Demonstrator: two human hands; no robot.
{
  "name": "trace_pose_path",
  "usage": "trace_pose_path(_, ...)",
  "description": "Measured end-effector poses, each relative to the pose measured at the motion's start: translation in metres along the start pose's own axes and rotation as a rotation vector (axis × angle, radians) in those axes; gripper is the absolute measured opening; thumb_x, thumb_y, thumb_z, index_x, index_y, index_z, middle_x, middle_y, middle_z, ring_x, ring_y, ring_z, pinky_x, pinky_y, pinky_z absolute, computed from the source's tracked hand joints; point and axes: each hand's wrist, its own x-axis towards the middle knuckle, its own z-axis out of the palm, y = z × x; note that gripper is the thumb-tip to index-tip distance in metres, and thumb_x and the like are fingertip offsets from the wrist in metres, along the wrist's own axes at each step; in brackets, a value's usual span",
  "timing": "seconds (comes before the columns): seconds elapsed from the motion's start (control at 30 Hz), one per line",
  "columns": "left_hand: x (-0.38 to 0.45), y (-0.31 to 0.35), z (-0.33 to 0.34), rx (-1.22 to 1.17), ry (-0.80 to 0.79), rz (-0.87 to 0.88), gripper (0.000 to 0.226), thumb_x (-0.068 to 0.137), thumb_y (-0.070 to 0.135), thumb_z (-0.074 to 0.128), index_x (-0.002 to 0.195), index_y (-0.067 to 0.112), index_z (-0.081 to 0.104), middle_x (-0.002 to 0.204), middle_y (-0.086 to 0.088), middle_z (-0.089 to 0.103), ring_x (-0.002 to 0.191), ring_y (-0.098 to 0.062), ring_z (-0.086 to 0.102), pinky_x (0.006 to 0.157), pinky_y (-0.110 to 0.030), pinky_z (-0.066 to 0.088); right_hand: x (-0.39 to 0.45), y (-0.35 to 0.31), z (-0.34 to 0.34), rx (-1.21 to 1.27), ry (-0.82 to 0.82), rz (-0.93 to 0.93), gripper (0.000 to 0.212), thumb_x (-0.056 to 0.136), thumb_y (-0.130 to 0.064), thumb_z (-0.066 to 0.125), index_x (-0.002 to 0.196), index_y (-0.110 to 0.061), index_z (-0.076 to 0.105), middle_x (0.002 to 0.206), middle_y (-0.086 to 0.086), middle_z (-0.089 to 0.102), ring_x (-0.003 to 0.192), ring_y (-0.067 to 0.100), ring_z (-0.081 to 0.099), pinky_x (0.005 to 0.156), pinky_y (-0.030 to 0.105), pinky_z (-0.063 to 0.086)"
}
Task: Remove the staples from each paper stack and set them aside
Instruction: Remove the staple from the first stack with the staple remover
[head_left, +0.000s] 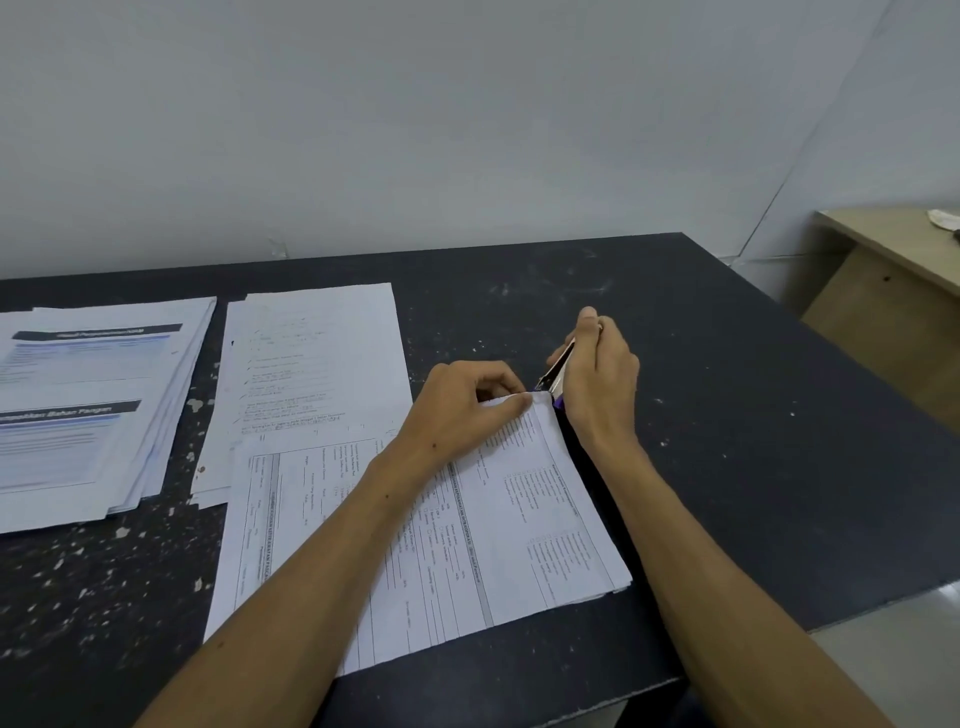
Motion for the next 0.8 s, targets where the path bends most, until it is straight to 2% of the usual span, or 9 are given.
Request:
trace_pose_path(0.1, 0.0, -0.001, 0.0, -0.002, 0.007, -0.004, 0.011, 0.092, 0.033, 0.077, 0.095, 0.023, 0.08, 0.091, 0.013, 0.077, 0.082, -0.001, 0.072, 0.075, -0.024, 0.061, -0.002, -0.003, -0.003, -0.032, 0.029, 0.013, 0.047, 0.111, -0.044, 0.033, 0.09, -0.01, 0.057, 0.073, 0.003, 0.063, 0.063, 0.015, 0.062, 0.062, 0.038, 0.058)
trace_pose_path(0.2, 0.001, -0.002, 0.0, 0.001, 0.007, -0.006, 0.01, 0.092, 0.033, 0.077, 0.094, 0.024, 0.079, 0.09, 0.015, 0.077, 0.081, 0.001, 0.071, 0.074, -0.021, 0.06, -0.006, -0.005, -0.005, -0.077, 0.013, 0.015, 0.046, 0.112, -0.04, 0.031, 0.095, -0.006, 0.057, 0.073, -0.003, 0.055, 0.061, 0.007, 0.049, 0.055, 0.015, 0.046)
trace_pose_path(0.27, 0.001, -0.002, 0.001, 0.004, 0.002, -0.007, 0.01, 0.092, 0.035, 0.077, 0.095, 0.025, 0.079, 0.09, 0.016, 0.076, 0.081, 0.003, 0.07, 0.073, -0.018, 0.059, -0.007, -0.004, -0.003, -0.105, -0.003, 0.024, 0.044, 0.113, -0.038, 0.031, 0.098, -0.006, 0.057, 0.075, -0.005, 0.052, 0.063, 0.005, 0.045, 0.054, 0.006, 0.042)
trace_pose_path(0.4, 0.001, -0.001, 0.001, 0.002, -0.007, -0.015, 0.013, 0.092, 0.038, 0.077, 0.095, 0.025, 0.078, 0.091, 0.018, 0.075, 0.081, 0.006, 0.07, 0.069, -0.013, 0.057, -0.006, -0.006, 0.003, -0.124, -0.005, 0.034, 0.044, 0.112, -0.04, 0.031, 0.098, -0.008, 0.057, 0.073, -0.006, 0.053, 0.061, 0.006, 0.05, 0.052, 0.016, 0.037)
trace_pose_path(0.57, 0.0, -0.002, 0.0, 0.002, -0.009, -0.017, 0.013, 0.091, 0.039, 0.077, 0.093, 0.026, 0.077, 0.089, 0.019, 0.074, 0.081, 0.007, 0.07, 0.069, -0.013, 0.057, -0.001, -0.004, 0.013, -0.093, 0.014, 0.069, 0.043, 0.111, -0.043, 0.032, 0.088, -0.014, 0.053, 0.071, -0.004, 0.054, 0.061, 0.009, 0.053, 0.058, 0.024, 0.043)
trace_pose_path(0.8, 0.0, -0.001, -0.001, -0.011, -0.01, -0.012, 0.011, 0.09, 0.04, 0.078, 0.091, 0.029, 0.077, 0.089, 0.016, 0.076, 0.081, 0.002, 0.072, 0.071, -0.017, 0.058, 0.001, -0.002, 0.021, -0.125, -0.013, 0.14, 0.042, 0.111, -0.048, 0.027, 0.1, -0.017, 0.054, 0.087, -0.012, 0.051, 0.082, 0.006, 0.048, 0.064, 0.02, 0.034)
